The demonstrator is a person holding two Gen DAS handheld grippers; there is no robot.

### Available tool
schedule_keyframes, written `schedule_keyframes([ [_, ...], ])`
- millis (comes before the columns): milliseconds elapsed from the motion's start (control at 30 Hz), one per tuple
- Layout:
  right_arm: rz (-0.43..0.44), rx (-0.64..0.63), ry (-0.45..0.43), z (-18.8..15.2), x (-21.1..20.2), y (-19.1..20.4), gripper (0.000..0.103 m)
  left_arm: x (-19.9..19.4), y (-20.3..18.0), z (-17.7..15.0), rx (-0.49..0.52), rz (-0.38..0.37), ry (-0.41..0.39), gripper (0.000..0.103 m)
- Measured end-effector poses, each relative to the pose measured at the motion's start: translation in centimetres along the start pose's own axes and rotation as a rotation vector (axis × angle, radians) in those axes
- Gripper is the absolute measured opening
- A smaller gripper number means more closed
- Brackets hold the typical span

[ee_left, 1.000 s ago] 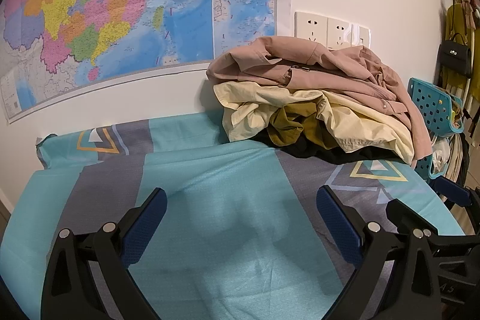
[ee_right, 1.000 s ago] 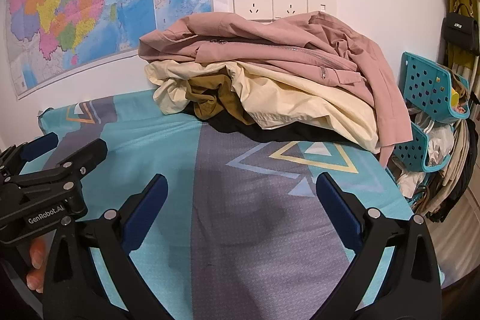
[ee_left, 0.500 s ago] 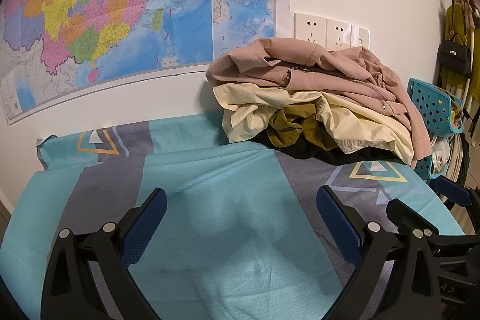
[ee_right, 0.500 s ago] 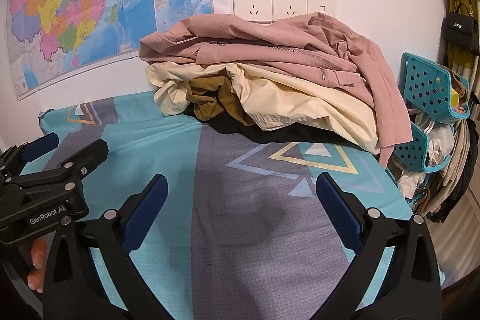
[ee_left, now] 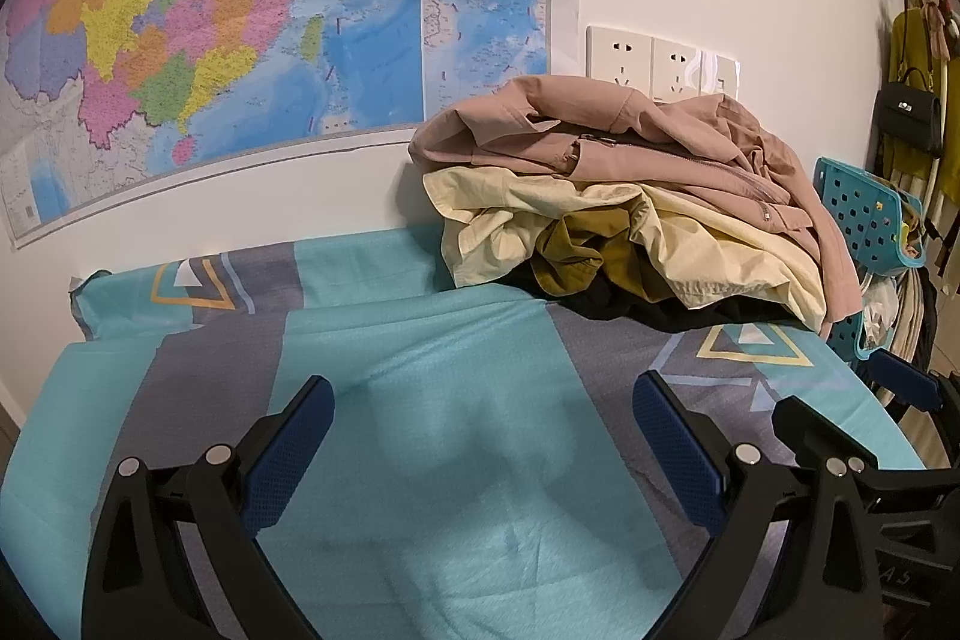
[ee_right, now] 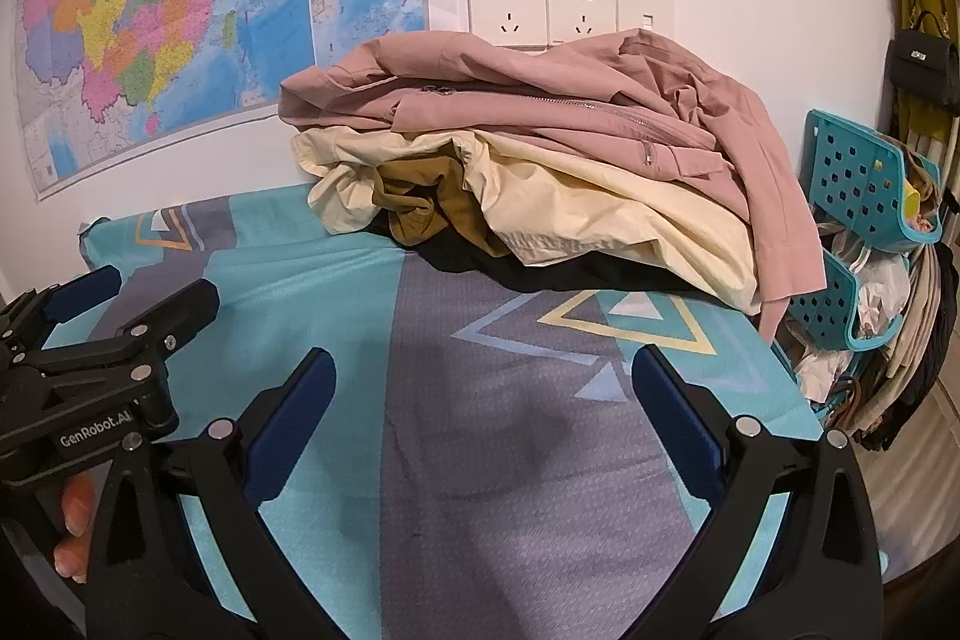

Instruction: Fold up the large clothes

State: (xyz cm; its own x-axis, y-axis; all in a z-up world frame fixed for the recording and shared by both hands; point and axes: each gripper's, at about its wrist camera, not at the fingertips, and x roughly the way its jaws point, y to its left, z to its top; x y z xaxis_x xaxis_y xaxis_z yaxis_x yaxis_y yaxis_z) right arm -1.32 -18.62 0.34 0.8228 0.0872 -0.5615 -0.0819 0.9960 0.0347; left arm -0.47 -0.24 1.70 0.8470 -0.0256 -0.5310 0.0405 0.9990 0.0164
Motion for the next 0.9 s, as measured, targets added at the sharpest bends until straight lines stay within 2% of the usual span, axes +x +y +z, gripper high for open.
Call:
schedule_keyframes([
  [267,0.011,-0.018,-0.016,0.7,0.3,-0.2,0.097,0.5,-0.2,0.2,0.002,-0.010,0.000,0.096],
  [533,0.051,-0.039,-0.046,2.2,0.8,-1.2,0.097,1.7,0.4,1.8,-0.047,-0.080,-0.005,0.096],
  [900,0.067,-0.077,-0.083,4.4,1.4,-1.6,0.097,3.2,-0.7,3.2,-0.015,-0.071,-0.008,0.096],
])
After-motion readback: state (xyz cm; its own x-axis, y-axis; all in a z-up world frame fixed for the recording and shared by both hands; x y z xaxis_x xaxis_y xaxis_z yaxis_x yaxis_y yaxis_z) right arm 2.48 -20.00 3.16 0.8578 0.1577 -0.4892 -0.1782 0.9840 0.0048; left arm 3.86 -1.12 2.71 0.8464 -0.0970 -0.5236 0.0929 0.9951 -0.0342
